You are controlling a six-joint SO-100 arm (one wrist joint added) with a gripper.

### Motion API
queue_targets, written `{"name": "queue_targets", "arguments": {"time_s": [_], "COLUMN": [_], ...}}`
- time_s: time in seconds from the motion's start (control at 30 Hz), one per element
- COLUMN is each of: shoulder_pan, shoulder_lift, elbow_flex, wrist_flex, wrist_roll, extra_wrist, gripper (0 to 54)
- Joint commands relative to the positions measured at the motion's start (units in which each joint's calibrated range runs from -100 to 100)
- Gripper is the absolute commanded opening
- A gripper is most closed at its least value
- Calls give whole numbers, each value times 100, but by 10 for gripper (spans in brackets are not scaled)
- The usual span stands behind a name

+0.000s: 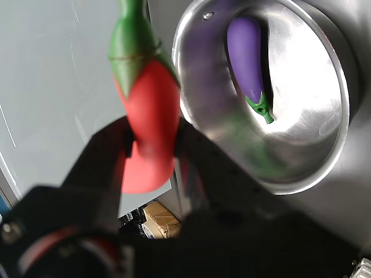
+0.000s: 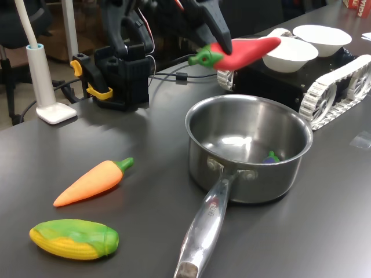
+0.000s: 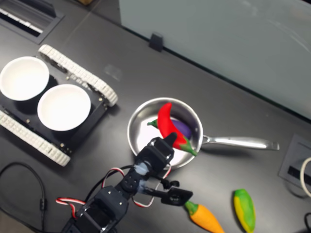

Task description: Pick up the chilli and place them in the pan

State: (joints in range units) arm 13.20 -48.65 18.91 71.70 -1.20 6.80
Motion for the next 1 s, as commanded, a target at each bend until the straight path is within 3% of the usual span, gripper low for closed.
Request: {"name": "queue_targets", "arguments": {"time_s": [0.0,0.6,0.97], "shoulder_pan": [-208,-644,-701], "shoulder_lift": [-310,-394,-402], "elbow_flex": [158,1821,2075], "wrist_flex": [-607,-1579,-1656], "wrist_roll": [63,24,24], "extra_wrist": [68,85,85], "gripper": [0,2,73]}}
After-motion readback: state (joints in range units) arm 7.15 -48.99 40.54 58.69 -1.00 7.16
